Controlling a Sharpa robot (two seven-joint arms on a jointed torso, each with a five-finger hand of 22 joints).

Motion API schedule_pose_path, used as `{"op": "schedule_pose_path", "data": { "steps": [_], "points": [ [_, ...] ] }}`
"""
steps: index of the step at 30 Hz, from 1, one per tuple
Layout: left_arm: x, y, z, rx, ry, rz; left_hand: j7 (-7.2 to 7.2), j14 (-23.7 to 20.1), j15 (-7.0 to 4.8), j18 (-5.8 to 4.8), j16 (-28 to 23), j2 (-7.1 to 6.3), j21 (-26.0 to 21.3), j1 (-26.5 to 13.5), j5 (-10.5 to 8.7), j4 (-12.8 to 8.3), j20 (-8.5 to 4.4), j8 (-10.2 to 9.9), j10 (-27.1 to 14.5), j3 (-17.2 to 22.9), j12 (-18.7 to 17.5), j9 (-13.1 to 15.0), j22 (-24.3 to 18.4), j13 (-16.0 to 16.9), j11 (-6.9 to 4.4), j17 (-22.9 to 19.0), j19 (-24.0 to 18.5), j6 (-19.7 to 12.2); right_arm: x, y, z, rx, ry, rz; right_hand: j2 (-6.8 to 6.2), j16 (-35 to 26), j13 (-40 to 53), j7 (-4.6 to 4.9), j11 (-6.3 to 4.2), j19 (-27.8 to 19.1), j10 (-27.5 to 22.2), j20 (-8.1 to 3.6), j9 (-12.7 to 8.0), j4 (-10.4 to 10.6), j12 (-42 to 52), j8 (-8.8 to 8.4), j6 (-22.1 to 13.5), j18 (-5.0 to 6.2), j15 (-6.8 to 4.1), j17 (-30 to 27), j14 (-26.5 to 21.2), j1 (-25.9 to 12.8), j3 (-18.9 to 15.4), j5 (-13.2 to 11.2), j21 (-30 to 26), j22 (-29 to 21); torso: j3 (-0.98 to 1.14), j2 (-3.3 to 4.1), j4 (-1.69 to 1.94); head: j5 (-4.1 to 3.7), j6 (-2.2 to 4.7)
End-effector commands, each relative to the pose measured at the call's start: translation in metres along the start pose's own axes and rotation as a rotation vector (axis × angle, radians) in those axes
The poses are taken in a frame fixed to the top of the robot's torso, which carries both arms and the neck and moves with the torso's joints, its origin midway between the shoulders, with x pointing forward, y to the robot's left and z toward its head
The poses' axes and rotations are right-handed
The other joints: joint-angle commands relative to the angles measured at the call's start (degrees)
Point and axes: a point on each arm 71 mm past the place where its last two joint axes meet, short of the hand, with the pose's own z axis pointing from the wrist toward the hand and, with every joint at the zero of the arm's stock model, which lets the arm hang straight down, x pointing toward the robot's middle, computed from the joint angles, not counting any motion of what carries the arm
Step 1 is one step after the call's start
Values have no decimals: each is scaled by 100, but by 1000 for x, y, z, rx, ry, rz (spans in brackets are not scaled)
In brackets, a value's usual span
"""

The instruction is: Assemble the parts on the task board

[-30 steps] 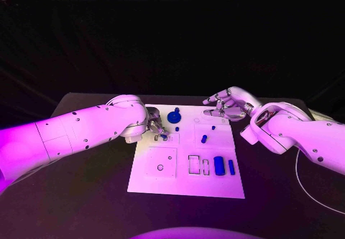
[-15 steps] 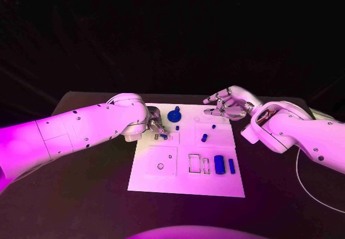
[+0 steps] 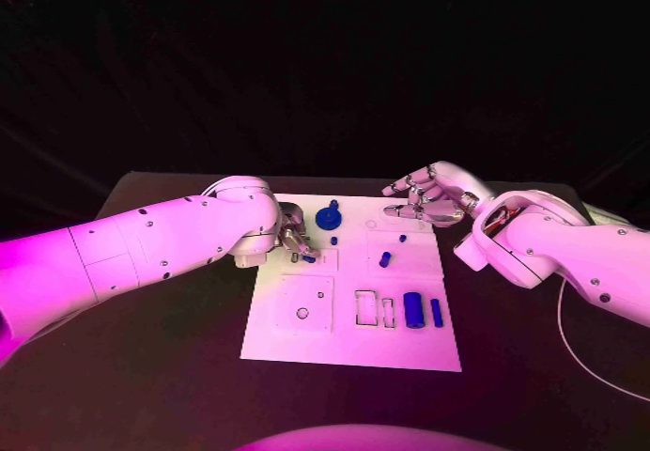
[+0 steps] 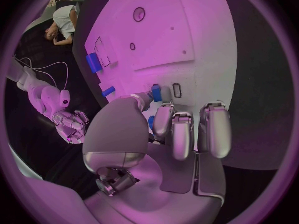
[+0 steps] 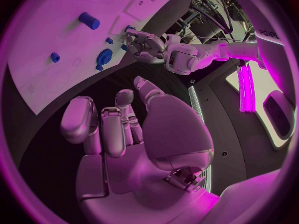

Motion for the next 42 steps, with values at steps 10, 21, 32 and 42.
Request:
{"op": "schedule_pose_path", "data": {
  "steps": [10, 21, 32, 42],
  "points": [
    [9, 1, 3, -6, 40, 33, -56, 593, 13, -29, 14, 26, -2, -56, -2, -637, 30, 16, -13, 559, -22, 3, 288, 17, -14, 1509, 5, 39, 2, 0, 0, -5, 19, 0, 57, -20, -1, -7, -4, -35, -22, 0, 7, 22, -19, 31, 58, 27, 24, -1, 287, -26, -21, 28, -18, -8, 2, 3, -3, 1, -10],
    [8, -2, 6, -8, 45, 28, -90, 593, -4, -40, 14, 68, 25, -687, -2, -265, 12, 47, 37, -29, 13, 26, 345, 54, -35, 1509, 34, 233, 2, 1, 0, -5, 21, 1, 57, -20, -1, -7, -4, -35, -22, 0, 7, 22, -19, 31, 58, 27, 24, -1, 287, -26, -21, 28, -18, -8, 3, 2, 1, 5, -16],
    [8, -3, 8, -12, 53, 33, -118, 593, -24, -53, 14, 50, 60, -1059, 0, -25, -4, 35, 70, -418, 40, 32, 412, 87, -59, 1509, 69, 320, 2, 1, 0, -4, 22, 1, 61, -23, -5, -8, -4, -36, -21, 0, 8, 34, -18, 33, 65, 28, 24, -5, 286, -41, -26, 33, -21, -13, 7, 5, -2, -4, -26],
    [7, -4, 9, -15, 51, 31, -132, 593, -36, -57, 14, 5, 68, -1163, 0, 30, -15, 49, 83, -597, 48, 51, 430, 97, -73, 1509, 79, 365, 2, 1, 0, -4, 23, 2, 62, -25, -9, -8, -4, -36, -21, 0, 8, 42, -20, 33, 66, 28, 24, -8, 286, -51, -31, 33, -22, -15, 4, 3, 4, -1, -39]
  ]
}}
